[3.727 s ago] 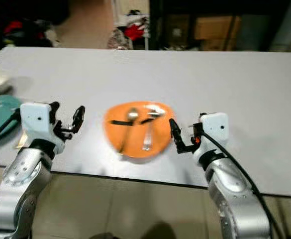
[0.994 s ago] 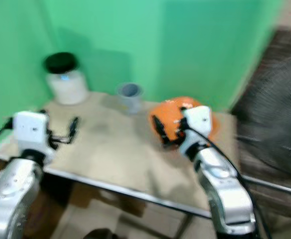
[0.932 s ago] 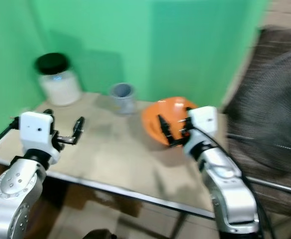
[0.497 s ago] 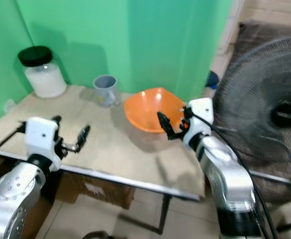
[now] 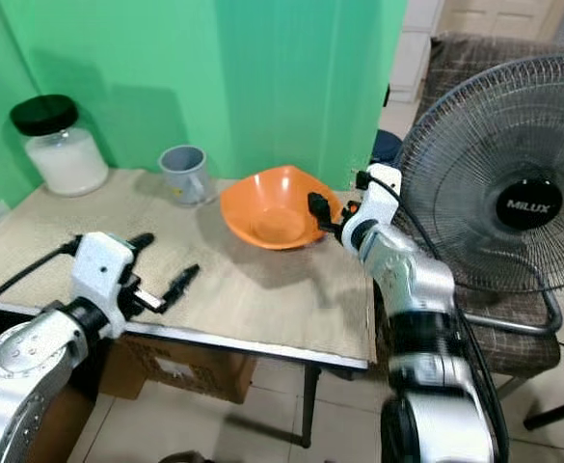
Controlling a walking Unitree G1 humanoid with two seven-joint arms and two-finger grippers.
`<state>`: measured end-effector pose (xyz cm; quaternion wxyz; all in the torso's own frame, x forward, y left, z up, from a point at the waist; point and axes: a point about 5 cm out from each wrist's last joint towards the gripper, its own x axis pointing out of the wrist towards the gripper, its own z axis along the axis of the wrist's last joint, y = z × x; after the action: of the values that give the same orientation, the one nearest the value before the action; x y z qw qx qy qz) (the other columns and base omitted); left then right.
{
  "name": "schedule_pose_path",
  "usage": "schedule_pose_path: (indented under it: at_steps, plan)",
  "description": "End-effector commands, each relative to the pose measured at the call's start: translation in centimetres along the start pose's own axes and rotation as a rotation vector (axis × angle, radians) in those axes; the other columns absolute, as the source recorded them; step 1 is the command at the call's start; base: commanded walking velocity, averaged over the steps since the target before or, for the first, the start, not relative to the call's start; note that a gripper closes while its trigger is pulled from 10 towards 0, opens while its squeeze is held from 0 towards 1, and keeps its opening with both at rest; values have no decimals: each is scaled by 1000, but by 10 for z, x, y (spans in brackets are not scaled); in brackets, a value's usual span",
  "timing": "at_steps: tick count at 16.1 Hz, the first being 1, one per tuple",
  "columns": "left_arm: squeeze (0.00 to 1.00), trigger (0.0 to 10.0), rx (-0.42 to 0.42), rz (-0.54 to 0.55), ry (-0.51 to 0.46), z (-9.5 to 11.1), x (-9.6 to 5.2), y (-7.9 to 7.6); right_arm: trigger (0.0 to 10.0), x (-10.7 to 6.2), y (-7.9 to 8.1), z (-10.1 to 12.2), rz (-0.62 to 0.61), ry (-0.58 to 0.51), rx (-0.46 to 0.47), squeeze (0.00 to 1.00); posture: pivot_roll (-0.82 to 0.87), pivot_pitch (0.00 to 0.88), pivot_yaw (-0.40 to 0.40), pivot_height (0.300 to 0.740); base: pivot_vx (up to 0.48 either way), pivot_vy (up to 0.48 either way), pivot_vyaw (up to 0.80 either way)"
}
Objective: Setting the table
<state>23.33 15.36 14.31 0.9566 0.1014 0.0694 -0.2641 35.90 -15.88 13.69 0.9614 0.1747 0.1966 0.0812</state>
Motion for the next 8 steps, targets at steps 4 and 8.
schedule_pose_path:
  at_steps: [4,8]
  plan:
    - [0,10000,-7,-81,-12,1,1,-10,10000,15,-7,14,-97,-54,51,1000,30,0,33,740,0,0,0]
    - [0,10000,1,-89,2,-3,2,-13,10000,22,-2,-3,-59,51,189,0,39,0,24,740,0,0,0]
